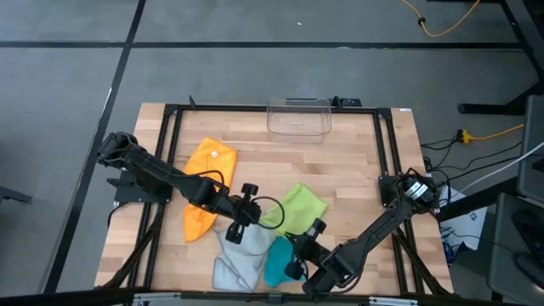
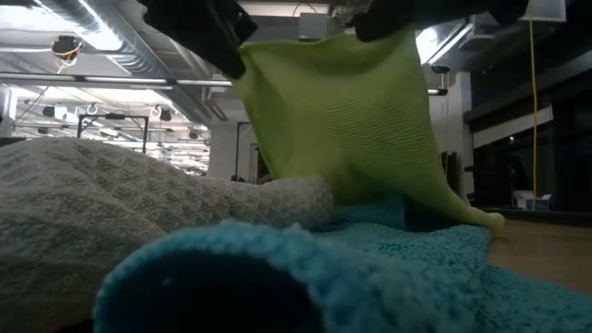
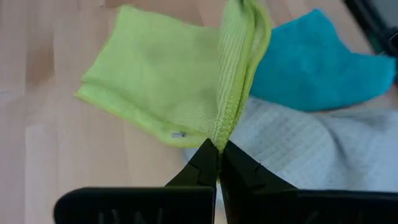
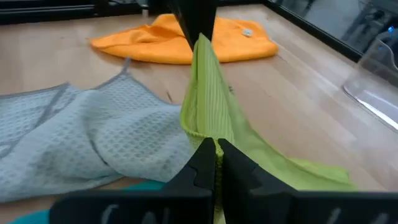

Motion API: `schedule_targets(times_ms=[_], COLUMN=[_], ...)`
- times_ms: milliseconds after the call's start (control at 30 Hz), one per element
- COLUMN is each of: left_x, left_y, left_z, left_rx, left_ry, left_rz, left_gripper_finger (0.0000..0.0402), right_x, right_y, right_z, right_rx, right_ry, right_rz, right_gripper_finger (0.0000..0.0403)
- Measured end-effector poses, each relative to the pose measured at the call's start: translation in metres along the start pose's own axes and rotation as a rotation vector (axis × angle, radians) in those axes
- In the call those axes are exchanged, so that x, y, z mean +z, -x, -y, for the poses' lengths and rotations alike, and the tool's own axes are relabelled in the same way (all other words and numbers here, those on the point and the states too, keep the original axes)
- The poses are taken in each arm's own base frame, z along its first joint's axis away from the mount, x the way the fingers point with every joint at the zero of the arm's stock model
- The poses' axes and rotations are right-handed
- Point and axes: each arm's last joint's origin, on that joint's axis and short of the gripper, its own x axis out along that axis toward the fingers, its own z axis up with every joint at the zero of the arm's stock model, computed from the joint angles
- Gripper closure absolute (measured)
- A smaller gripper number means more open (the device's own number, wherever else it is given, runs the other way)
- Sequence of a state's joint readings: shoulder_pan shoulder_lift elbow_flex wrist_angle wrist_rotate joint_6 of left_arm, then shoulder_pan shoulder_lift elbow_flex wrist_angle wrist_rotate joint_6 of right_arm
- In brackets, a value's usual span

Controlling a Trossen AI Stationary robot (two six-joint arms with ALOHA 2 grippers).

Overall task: Fold microfiber towels
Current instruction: Fold the green microfiber towel

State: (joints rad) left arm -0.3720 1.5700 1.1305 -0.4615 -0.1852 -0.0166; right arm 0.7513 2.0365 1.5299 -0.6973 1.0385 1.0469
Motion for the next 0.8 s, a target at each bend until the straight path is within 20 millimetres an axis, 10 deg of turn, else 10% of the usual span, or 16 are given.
schedule_targets(times_ms=[800], left_x=[0.005], left_y=[-0.037], left_z=[-0.072], left_rx=[0.071], left_ry=[-0.15], left_rz=[0.081], left_gripper_finger=[0.0401], right_x=[-0.009], right_y=[-0.003], right_z=[0.044], right_rx=[-0.279], right_ry=[-0.095], right_rz=[-0.128], right_gripper_finger=[0.0394])
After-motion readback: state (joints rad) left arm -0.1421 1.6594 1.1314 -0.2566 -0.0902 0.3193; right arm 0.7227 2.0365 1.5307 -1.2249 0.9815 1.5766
